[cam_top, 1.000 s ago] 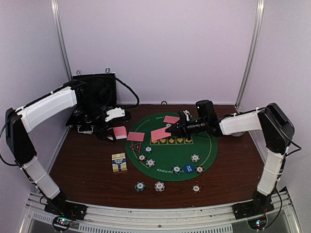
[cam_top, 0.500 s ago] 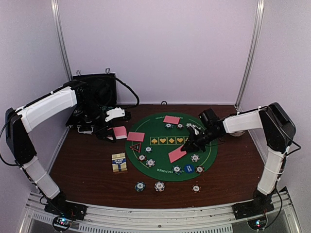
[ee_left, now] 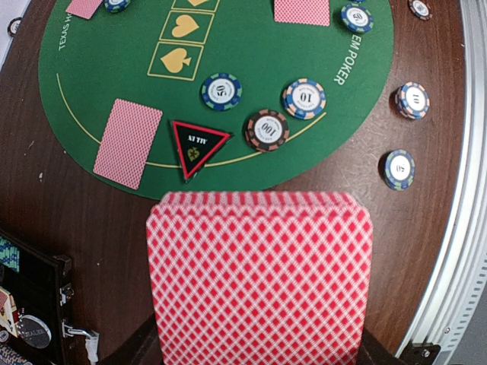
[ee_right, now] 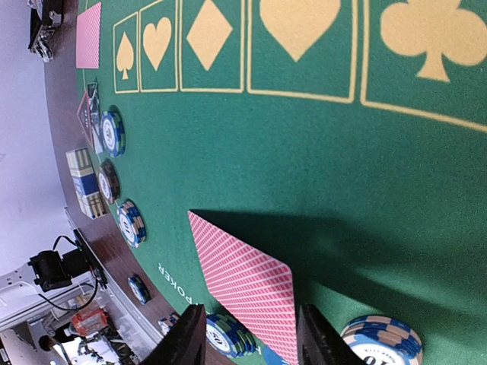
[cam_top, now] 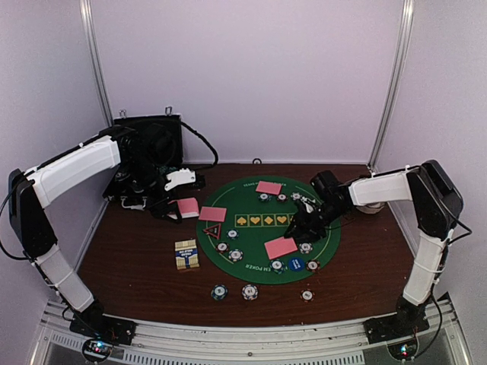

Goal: Distribute texas hold em gaming equipment

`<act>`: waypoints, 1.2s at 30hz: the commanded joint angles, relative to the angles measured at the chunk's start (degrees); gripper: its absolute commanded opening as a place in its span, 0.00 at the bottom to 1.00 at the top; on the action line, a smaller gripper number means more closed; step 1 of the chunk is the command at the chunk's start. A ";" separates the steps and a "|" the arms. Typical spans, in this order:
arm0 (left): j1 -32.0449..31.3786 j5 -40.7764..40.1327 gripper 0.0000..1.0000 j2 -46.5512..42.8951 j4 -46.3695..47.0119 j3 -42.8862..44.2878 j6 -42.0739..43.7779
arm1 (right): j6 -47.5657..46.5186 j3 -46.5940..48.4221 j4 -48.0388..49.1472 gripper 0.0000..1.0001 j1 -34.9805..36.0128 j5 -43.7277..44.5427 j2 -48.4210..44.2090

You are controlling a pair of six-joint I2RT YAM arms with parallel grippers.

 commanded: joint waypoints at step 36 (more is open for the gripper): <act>0.31 2.37 0.00 0.26 0.80 2.15 -1.06 | 34.23 22.07 40.12 0.95 21.54 -3.58 9.31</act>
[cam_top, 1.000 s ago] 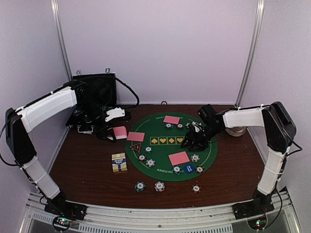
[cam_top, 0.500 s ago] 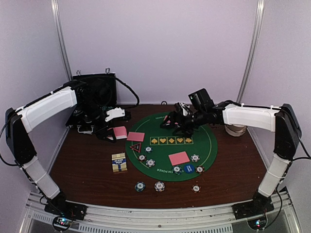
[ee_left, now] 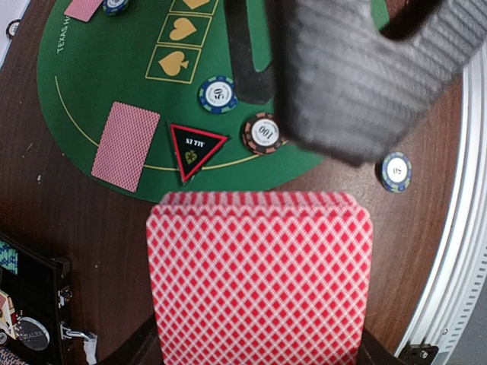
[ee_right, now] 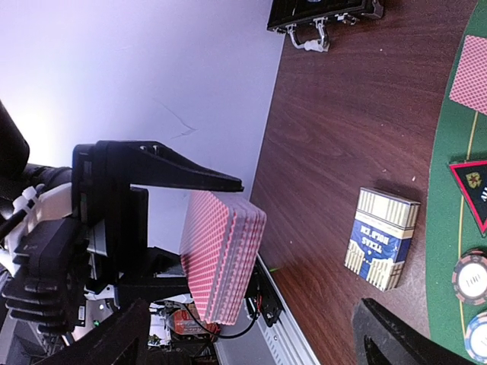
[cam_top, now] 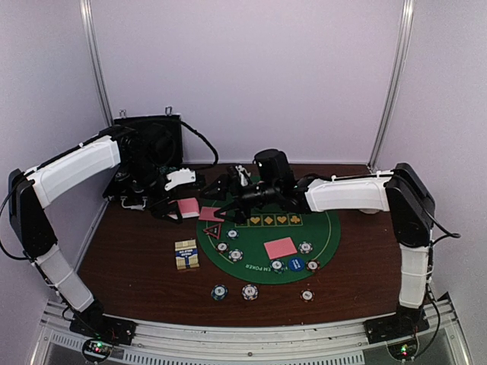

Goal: Distribute texas hold em gaming equipment

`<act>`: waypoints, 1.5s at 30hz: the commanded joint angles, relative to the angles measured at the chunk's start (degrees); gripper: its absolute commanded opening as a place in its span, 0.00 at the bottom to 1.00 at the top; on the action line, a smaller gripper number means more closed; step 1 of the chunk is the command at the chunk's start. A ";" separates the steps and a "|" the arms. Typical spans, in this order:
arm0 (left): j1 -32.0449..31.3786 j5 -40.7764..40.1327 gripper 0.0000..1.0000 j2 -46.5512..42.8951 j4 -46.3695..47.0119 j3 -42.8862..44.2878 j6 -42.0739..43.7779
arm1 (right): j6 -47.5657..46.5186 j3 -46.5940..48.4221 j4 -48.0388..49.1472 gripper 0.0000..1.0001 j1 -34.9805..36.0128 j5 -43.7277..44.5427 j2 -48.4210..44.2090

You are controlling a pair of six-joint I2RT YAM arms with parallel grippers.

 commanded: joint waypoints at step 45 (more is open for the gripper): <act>0.34 1.29 0.00 -0.65 0.88 2.57 0.16 | 7.91 12.99 4.63 0.71 1.56 -5.42 14.80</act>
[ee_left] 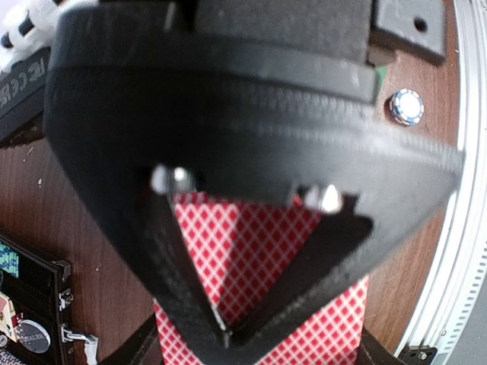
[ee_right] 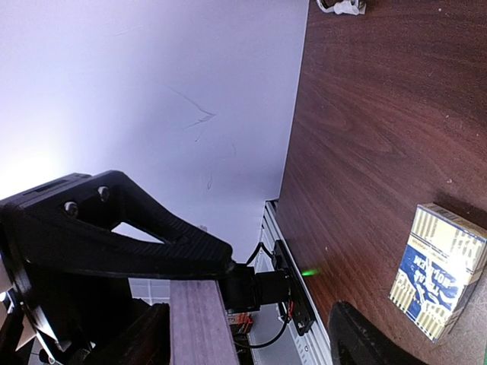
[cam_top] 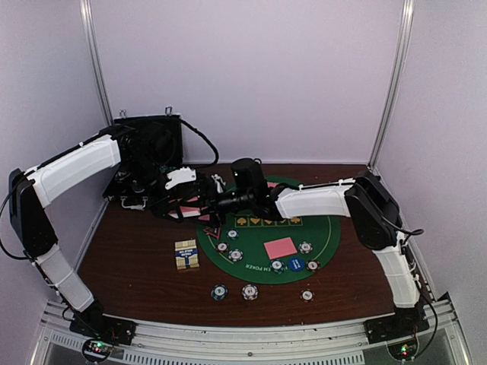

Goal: Distribute texas hold em gaming equipment

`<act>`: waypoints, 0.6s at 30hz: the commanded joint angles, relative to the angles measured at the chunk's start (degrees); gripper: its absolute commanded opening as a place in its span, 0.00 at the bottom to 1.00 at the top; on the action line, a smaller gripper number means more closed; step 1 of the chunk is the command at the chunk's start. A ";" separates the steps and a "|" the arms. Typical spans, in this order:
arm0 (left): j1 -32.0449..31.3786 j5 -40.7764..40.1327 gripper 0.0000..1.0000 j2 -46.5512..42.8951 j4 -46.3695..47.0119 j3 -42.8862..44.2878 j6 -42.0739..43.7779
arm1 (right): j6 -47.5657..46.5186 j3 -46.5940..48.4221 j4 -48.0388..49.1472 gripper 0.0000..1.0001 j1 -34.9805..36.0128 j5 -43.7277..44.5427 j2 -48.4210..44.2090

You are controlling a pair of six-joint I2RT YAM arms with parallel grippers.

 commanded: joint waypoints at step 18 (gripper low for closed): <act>0.29 0.11 0.00 -1.03 1.06 1.11 0.40 | -4.90 -5.95 -4.64 0.44 -3.50 -0.84 -6.99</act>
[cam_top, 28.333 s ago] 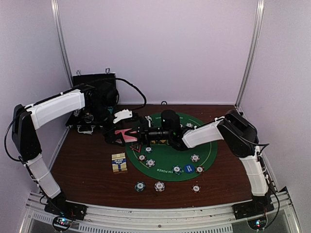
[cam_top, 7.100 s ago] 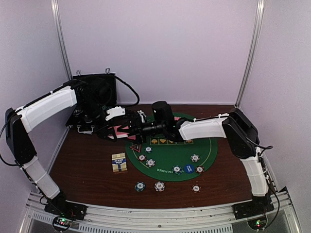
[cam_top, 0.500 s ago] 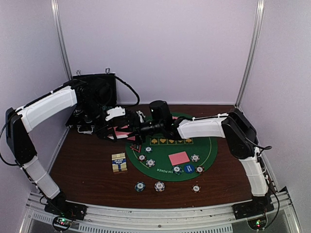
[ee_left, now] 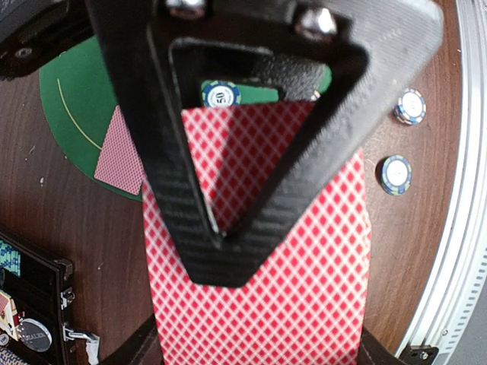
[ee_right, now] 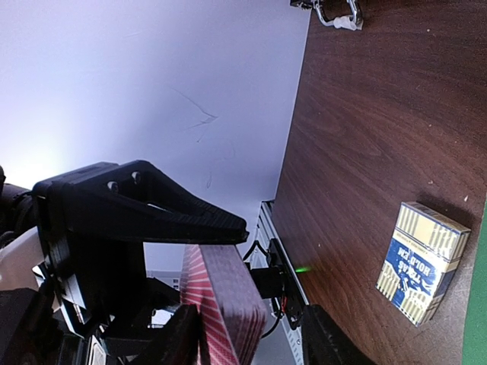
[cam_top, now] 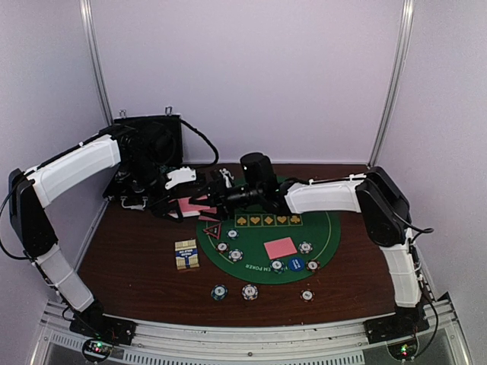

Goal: Distribute texas hold em gaming equipment

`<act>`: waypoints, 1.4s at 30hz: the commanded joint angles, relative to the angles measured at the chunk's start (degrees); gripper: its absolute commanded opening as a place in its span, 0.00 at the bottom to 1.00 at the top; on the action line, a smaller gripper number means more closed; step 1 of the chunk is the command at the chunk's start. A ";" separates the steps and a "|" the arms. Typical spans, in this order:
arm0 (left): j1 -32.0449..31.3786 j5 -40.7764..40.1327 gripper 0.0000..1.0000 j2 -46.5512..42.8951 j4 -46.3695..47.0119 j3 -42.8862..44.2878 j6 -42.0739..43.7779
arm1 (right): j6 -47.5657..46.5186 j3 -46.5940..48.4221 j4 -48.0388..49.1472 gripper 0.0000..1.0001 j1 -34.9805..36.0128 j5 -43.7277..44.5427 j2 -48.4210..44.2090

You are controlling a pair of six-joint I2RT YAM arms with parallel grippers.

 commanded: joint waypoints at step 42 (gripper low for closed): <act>0.48 -1.34 0.00 -2.10 0.93 0.12 1.29 | -6.18 -2.81 -10.25 0.00 -10.76 -1.05 -5.61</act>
